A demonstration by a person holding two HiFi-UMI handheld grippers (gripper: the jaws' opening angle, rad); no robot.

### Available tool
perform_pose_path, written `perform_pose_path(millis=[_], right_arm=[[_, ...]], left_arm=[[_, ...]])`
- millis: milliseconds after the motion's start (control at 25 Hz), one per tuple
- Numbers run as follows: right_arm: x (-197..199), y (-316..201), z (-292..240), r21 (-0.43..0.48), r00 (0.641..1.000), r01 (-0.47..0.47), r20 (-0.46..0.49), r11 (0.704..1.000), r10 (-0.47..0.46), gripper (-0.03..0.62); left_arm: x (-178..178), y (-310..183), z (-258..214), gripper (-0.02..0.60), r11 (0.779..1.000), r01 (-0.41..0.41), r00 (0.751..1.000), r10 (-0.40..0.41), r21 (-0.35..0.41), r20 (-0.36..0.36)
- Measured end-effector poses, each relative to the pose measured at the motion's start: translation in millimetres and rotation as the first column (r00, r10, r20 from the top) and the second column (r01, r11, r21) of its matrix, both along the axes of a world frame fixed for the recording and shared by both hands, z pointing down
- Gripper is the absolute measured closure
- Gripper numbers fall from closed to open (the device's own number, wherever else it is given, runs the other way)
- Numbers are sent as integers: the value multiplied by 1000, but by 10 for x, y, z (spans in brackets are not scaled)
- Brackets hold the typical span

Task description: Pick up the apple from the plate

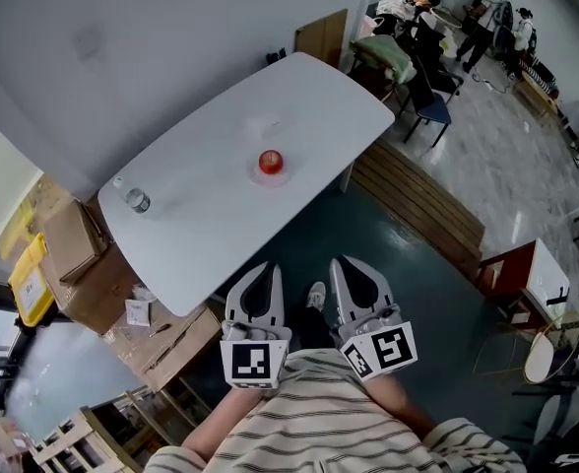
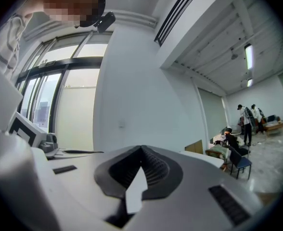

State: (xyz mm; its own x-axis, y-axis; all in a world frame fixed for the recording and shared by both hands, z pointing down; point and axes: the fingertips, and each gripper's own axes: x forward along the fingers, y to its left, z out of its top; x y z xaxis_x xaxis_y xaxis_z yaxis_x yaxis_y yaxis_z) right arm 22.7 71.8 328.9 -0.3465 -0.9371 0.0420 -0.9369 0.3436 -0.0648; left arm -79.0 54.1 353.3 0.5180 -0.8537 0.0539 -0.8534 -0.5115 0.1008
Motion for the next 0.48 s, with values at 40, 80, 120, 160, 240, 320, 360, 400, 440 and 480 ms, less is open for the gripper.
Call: perform_pose_path(millis=[40,80,120,160,240,320,360,400,440,480], right_arm=[[18,-118,10,1,1000,9,4,1000,-9,582],[41,-242,19,1,1000,19,6,1000,-19,582],[68,-370,24,1,1000,28,7,1000,-28,582],[99,-500,22,2,999,38,7,999,-38,582],[167,-757,12,9,999,54,0,998,-54,582],[250,-1002,4,12,998,66,-4,998,-66,582],[298,-1117,4,11,997,71,-4,997,-71,582],[348,-1229,7,9,997,76,-5,997,-76,582],[398,-1339,12,6,997,83,-8,997,-83,582],[446,-1445,22,4,996,90,-12,996,-90,582]], left_arm=[[21,-101,0,577,1000,8,1000,-8,3,3],[46,-202,1,577,1000,17,1000,-17,6,5],[73,-303,0,577,1000,26,1000,-26,8,6],[103,-406,-5,577,999,34,999,-34,9,7],[170,-617,-12,577,999,49,999,-49,14,16],[242,-825,1,577,998,64,998,-64,11,23],[281,-925,9,577,997,71,997,-71,8,26],[321,-1027,13,577,997,79,996,-80,7,27],[359,-1130,15,577,996,88,996,-89,8,28],[394,-1231,18,577,995,98,995,-99,11,31]])
